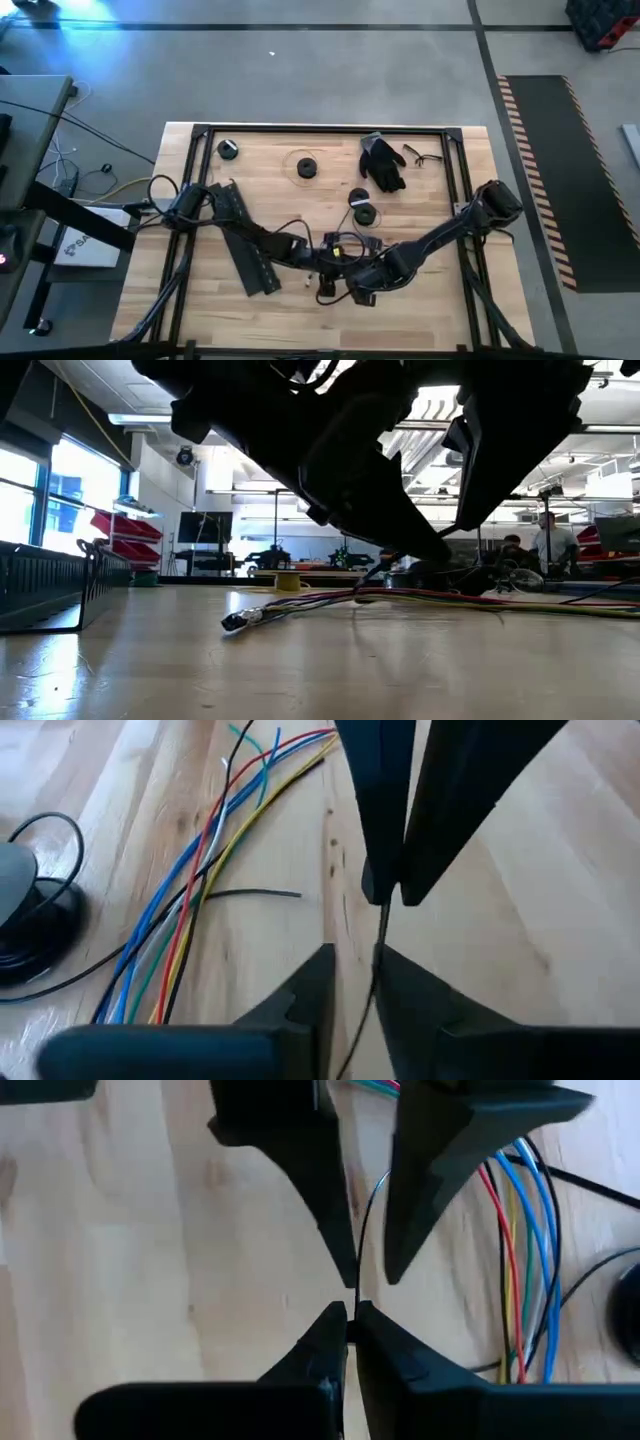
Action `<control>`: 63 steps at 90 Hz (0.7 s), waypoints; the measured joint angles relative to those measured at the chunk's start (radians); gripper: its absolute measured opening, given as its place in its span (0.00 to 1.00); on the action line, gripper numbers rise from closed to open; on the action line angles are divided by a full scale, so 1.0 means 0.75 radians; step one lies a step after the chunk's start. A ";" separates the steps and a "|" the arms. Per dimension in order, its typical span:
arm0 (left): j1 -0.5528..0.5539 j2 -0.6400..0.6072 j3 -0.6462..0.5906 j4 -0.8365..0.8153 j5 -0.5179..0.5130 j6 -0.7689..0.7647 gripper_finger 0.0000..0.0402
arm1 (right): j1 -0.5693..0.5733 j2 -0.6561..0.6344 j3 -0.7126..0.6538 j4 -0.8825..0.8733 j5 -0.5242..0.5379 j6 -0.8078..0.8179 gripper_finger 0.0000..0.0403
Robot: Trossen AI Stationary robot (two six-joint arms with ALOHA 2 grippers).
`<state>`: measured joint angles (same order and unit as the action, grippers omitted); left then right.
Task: Ziptie cables
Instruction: Wrap the cables together using a black zip tie
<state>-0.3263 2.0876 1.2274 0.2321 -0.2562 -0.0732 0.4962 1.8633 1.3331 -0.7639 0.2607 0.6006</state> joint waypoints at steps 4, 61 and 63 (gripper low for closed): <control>-0.003 0.000 0.000 0.000 -0.002 0.003 0.02 | 0.001 0.000 0.000 0.001 0.001 0.000 0.00; -0.247 -0.008 -0.005 0.064 -0.642 -0.072 0.00 | 0.316 -0.086 -0.122 0.109 0.562 0.031 0.46; -0.255 -0.008 -0.005 0.072 -0.652 -0.072 0.00 | 0.330 -0.086 -0.147 0.159 0.582 0.026 0.46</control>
<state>-0.5178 2.0819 1.2236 0.2860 -0.7454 -0.1272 0.7434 1.7985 1.2226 -0.6445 0.6970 0.6199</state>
